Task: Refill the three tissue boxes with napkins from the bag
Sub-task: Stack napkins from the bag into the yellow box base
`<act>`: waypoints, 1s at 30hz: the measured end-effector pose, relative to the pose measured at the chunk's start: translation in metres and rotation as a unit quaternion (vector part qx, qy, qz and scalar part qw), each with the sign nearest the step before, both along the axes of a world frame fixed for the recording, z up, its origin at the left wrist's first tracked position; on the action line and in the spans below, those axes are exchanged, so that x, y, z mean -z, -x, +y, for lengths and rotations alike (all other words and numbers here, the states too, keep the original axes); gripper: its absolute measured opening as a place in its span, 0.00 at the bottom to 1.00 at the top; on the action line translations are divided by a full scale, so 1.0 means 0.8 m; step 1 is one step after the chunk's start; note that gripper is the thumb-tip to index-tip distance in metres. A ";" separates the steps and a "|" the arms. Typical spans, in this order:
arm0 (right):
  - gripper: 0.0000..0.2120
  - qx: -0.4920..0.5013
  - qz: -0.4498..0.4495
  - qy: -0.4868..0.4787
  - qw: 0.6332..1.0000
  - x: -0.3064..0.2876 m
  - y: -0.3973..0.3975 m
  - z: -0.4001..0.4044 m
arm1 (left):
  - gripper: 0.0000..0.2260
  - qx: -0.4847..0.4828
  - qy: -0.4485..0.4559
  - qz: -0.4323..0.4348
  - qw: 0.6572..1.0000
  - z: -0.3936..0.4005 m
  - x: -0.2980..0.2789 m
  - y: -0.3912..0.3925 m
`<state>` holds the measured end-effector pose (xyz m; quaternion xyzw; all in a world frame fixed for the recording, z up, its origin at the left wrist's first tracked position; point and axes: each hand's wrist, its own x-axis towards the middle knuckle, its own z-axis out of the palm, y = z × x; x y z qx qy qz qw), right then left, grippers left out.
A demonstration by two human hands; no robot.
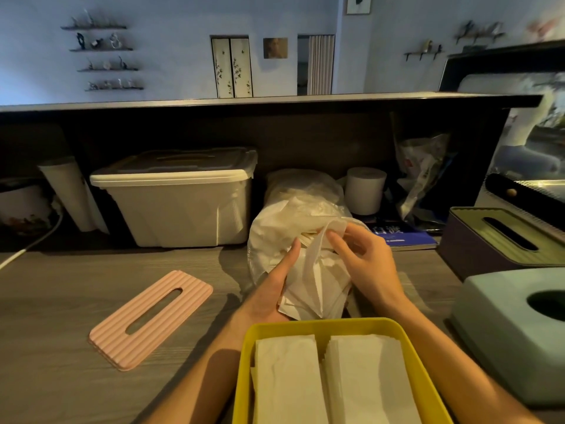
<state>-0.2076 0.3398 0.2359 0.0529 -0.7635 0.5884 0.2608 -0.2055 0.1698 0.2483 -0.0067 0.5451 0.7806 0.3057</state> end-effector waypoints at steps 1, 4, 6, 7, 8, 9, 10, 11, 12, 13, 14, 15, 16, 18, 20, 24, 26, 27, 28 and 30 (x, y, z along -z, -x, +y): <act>0.09 -0.008 0.015 -0.002 1.000 -0.004 -0.002 0.001 | 0.26 0.001 -0.004 -0.004 1.000 0.001 -0.001 -0.001; 0.09 -0.036 0.041 0.020 0.998 -0.026 -0.014 0.007 | 0.27 -0.009 -0.002 -0.012 1.000 -0.003 0.005 0.003; 0.09 -0.065 0.035 0.035 0.997 -0.037 -0.021 0.014 | 0.22 -0.036 0.005 0.002 0.999 -0.005 0.008 0.007; 0.09 -0.087 0.021 0.038 0.995 -0.040 -0.023 0.017 | 0.21 -0.046 0.018 0.010 0.999 -0.007 0.011 0.010; 0.09 -0.111 -0.004 0.035 0.993 -0.040 -0.024 0.020 | 0.19 -0.046 0.031 0.013 0.998 -0.008 0.013 0.014; 0.09 -0.129 -0.031 0.021 0.991 -0.039 -0.024 0.020 | 0.16 -0.039 0.032 0.005 0.999 -0.008 0.010 0.011; 0.08 -0.133 -0.049 -0.008 0.990 -0.036 -0.023 0.020 | 0.12 -0.043 0.023 -0.004 0.999 -0.006 0.009 0.010; 0.08 -0.118 -0.053 -0.049 0.990 -0.031 -0.022 0.019 | 0.09 -0.045 0.004 -0.014 0.999 -0.006 0.012 0.011; 0.07 -0.086 -0.047 -0.099 0.990 -0.025 -0.019 0.018 | 0.08 -0.060 0.003 -0.013 0.998 -0.004 0.012 0.012; 0.08 -0.052 -0.039 -0.143 0.988 -0.020 -0.017 0.018 | 0.10 -0.077 0.001 -0.011 0.997 0.001 0.011 0.014; 0.09 -0.024 -0.033 -0.170 0.985 -0.018 -0.015 0.017 | 0.13 -0.086 0.001 0.003 0.996 0.001 0.011 0.014; 0.10 -0.009 -0.027 -0.176 0.984 -0.016 -0.013 0.016 | 0.15 -0.088 -0.004 0.002 0.996 0.003 0.013 0.016; 0.11 0.001 -0.021 -0.174 0.985 -0.016 -0.013 0.017 | 0.18 -0.086 -0.012 -0.006 0.996 0.004 0.013 0.015; 0.12 0.017 -0.016 -0.177 0.984 -0.015 -0.013 0.020 | 0.18 -0.065 -0.041 -0.022 0.997 0.002 0.012 0.012; 0.15 0.015 -0.042 -0.189 0.981 -0.014 -0.012 0.023 | 0.18 -0.062 -0.057 -0.005 0.996 -0.001 0.012 0.011; 0.18 -0.012 -0.116 -0.173 0.978 -0.017 -0.011 0.029 | 0.20 -0.036 -0.076 0.012 0.996 0.001 -0.002 -0.002; 0.16 -0.033 -0.138 -0.143 0.980 -0.026 -0.015 0.034 | 0.19 -0.045 -0.064 0.010 0.997 0.001 -0.006 -0.002; 0.14 -0.059 -0.152 -0.125 0.979 -0.031 -0.019 0.036 | 0.20 -0.039 -0.060 0.004 0.997 -0.002 -0.003 0.000; 0.12 -0.095 -0.165 -0.103 0.976 -0.037 -0.023 0.037 | 0.22 -0.040 -0.053 -0.002 0.998 -0.003 -0.002 0.002; 0.12 -0.172 -0.173 -0.069 0.967 -0.045 -0.031 0.038 | 0.25 -0.038 -0.062 -0.025 0.997 -0.006 0.004 0.003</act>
